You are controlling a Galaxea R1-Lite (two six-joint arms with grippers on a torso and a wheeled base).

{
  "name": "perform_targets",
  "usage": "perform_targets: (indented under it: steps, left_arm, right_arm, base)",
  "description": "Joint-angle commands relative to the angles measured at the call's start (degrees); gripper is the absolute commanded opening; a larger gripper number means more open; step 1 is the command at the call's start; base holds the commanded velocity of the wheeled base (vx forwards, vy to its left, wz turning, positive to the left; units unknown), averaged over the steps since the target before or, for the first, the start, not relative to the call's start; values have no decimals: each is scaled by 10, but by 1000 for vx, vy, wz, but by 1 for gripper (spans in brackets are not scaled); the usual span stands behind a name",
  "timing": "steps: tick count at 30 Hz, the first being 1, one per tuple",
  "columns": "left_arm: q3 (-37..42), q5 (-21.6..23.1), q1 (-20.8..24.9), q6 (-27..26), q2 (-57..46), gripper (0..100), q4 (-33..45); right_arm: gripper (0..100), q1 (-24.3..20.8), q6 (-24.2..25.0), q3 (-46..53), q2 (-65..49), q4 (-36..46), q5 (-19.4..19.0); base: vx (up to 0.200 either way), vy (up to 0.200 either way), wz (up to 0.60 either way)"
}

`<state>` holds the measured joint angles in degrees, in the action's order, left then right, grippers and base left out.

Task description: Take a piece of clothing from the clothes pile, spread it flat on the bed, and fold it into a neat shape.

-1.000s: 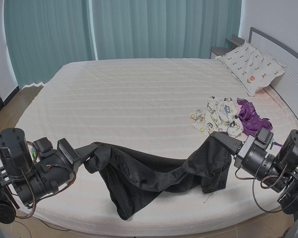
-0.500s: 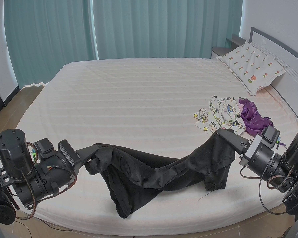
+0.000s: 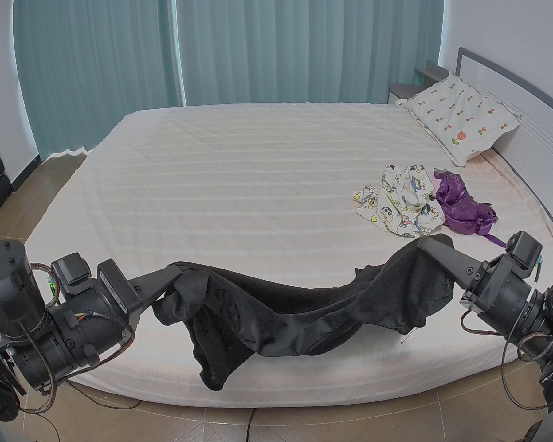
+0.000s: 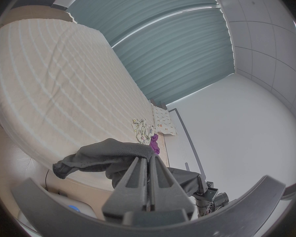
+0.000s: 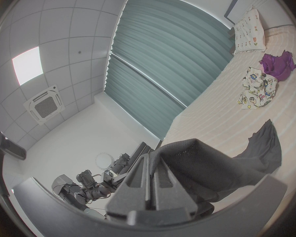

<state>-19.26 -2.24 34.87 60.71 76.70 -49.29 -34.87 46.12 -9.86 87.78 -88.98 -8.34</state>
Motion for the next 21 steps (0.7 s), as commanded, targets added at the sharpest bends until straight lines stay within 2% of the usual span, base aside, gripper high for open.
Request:
perform_targets:
  steps: [1,4,6,10,15,17,21]
  left_arm:
    - [-1,-2,5,-9,-29,0,1]
    - [-3,-3,5,-10,-51,0,2]
    - [-15,-6,5,-11,-67,0,14]
    - [-55,-10,-1,-11,-95,0,56]
    - [-90,-16,-17,-13,-100,0,83]
    - [-91,-17,-28,-24,-97,0,86]
    - [-87,-17,-30,-34,-93,0,86]
  right_arm:
    - [0,-13,-1,-7,-57,-1,-1]
    - [0,-15,-1,-28,-112,21,-1]
    - [0,-14,0,-64,-162,78,-5]
    - [0,6,19,-169,-203,218,-14]
    - [0,91,35,-346,-159,340,-19]
    - [0,122,35,-402,-126,362,-21]
    - [0,144,35,-452,-70,366,-26]
  base:
    - [-200,0,0]
    - [-200,0,0]
    - [-200,0,0]
    - [0,0,0]
    - [0,0,0]
    - [0,0,0]
    - [0,0,0]
